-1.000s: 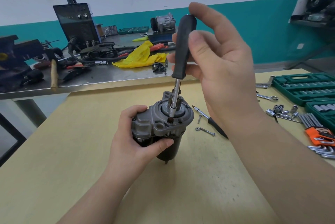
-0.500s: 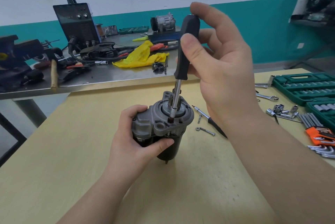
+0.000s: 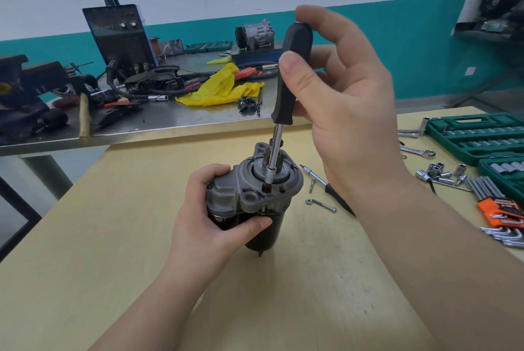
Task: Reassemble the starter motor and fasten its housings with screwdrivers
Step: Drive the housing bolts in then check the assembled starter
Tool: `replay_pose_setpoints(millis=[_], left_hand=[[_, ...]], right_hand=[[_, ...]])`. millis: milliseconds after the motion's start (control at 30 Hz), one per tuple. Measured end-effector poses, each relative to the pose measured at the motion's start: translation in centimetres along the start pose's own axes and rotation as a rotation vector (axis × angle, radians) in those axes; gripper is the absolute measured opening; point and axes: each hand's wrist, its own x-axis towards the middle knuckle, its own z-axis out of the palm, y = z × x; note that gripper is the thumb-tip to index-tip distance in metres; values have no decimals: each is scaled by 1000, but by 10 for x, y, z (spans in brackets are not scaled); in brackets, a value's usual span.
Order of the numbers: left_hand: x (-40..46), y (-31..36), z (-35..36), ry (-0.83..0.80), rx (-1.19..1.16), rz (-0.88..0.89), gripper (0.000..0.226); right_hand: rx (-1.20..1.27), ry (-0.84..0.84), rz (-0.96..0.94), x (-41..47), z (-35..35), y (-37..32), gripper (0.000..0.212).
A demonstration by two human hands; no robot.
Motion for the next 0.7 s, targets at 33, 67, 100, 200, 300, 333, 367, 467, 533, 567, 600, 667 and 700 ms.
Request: replay_pose_setpoints(millis=[33, 67, 100, 200, 300, 333, 367, 467, 533, 567, 600, 667, 700], left_hand=[[0, 0, 0, 0, 3, -1, 84], [0, 0, 0, 0, 5, -2, 84], [0, 1, 0, 0, 6, -3, 83], [0, 1, 0, 2, 3, -4, 83], [1, 0, 0, 2, -9, -6, 83], [0, 0, 0, 0, -11, -6, 83], [1, 0, 0, -1, -10, -8, 83], [1, 0, 1, -3, -6, -9, 84], [1, 0, 1, 0, 0, -9, 84], [1, 0, 0, 0, 1, -7, 84], [0, 0, 0, 1, 0, -7, 83], [0, 0, 0, 1, -2, -7, 83], [0, 1, 0, 1, -3, -7, 83]], right_hand=[[26, -2, 11, 0, 0, 0, 29], [60, -8, 26, 0, -1, 0, 28], [93, -15, 39, 0, -2, 0, 28], [100, -26, 49, 0, -4, -1, 31], [60, -8, 24, 0, -3, 0, 35], [52, 7, 17, 0, -3, 0, 36], [46, 24, 9, 0, -2, 1, 37], [28, 50, -6, 1, -2, 2, 38], [57, 42, 7, 2, -2, 2, 29], [87, 35, 22, 1, -3, 2, 25], [109, 26, 36, 1, -4, 2, 24], [94, 12, 37, 0, -4, 1, 26], [60, 13, 24, 0, -3, 0, 28]])
